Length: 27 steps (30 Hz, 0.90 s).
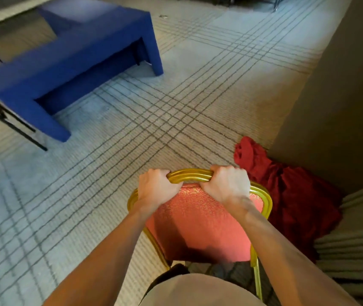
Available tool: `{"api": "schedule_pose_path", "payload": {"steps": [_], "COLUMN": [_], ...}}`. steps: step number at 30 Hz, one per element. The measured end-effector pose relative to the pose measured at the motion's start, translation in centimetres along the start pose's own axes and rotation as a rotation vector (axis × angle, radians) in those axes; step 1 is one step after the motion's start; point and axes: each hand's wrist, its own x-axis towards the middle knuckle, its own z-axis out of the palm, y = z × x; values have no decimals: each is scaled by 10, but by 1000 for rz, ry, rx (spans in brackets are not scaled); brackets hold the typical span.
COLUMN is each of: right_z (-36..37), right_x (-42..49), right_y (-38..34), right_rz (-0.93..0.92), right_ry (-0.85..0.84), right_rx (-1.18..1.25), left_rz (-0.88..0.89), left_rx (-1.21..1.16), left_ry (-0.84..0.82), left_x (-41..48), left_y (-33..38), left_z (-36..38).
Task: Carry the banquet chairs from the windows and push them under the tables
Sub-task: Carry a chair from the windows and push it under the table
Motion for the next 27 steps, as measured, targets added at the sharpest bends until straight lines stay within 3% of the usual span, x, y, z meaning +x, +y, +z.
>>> {"api": "schedule_pose_path", "payload": {"steps": [6, 11, 15, 19, 27], "right_z": [-5, -1, 9, 24, 48], "right_x": [37, 64, 91, 113, 154], "right_y": [-75, -162, -234, -326, -454], "right_rz": [-234, -434, -539, -602, -902], "right_ry": [-48, 20, 101, 67, 271], "right_rx": [35, 83, 119, 69, 162], "left_rz": [-121, -279, -325, -341, -425], "left_rx": [21, -7, 41, 37, 51], "left_ry": [127, 269, 352, 421, 505], "left_x": [-3, -10, 2, 18, 37], "left_y": [-65, -131, -189, -267, -374], "left_z": [-45, -90, -123, -156, -213]}}
